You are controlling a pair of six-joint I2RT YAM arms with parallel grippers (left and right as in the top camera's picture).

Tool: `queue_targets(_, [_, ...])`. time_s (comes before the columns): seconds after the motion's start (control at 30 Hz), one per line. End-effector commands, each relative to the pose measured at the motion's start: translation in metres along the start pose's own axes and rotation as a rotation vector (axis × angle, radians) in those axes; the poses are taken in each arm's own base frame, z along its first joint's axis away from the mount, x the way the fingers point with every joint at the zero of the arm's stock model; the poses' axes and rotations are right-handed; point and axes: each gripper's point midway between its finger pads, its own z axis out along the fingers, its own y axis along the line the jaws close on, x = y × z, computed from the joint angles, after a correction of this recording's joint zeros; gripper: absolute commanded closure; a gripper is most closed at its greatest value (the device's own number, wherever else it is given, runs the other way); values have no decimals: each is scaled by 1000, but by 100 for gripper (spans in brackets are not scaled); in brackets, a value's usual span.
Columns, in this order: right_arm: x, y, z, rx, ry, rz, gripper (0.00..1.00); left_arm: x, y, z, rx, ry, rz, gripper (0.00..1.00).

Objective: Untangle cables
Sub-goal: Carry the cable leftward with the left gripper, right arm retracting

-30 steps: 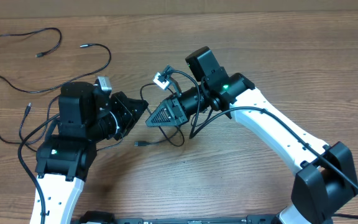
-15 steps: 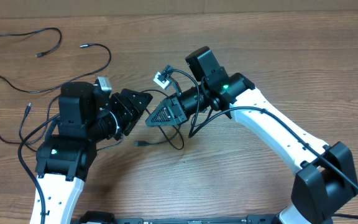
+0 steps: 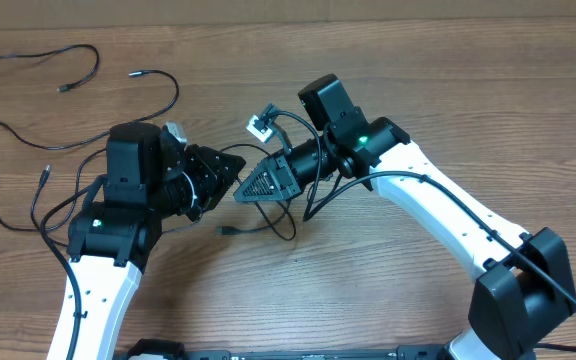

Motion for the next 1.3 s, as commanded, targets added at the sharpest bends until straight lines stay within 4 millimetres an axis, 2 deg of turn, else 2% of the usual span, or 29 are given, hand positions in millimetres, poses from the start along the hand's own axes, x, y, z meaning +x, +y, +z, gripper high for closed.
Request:
queue_targets(0.0, [-6,12,-5,-7,-16,-37,96,-1,-10,-5,30,0,41,83])
queue_targets(0.03, [-6,11,-5,-6,-17,-37,96,-1,-10,-5,30,0,60,96])
queue_targets(0.13, [-7,5,-5,28,-23,-32,96,1,-12,-6,40,7,79,96])
queue_targets(0.17, [-7,2,-5,47,-25,-28,92,2,-14,-8,45,4,117,96])
queue_targets(0.27, [-7,-10,-7,115,-34,-8,60,4,-23,-20,67,-25,265,96])
queue_targets(0.33, [-7,-16,-11,140,-41,8,55,2,-28,-30,64,-68,308,96])
queue_targets(0.47, [-12,-32,-33,184,-80,55,3,-1,-37,-59,18,-155,439,96])
queue_targets(0.53, [-14,-46,-50,234,-111,98,0,-3,-37,-75,-40,-191,477,96])
queue_targets(0.67, [-14,-89,-96,417,-189,195,0,-3,-37,-110,-174,-230,588,96])
queue_targets(0.8, [-8,-128,-140,632,-246,271,0,-12,-34,-148,-320,-326,577,96])
queue_targets(0.87, [-4,-149,-167,772,-278,299,0,-19,-35,-173,-390,-408,573,96])
queue_targets(0.97, [2,-169,-198,925,-306,333,0,-24,-43,-201,-424,-503,576,96])
queue_targets(1.1, [14,-177,-214,992,-300,381,0,-29,-48,-232,-456,-613,560,96])
queue_targets(1.27, [15,-178,-216,1010,-301,382,0,-38,-43,-245,-511,-688,526,96])
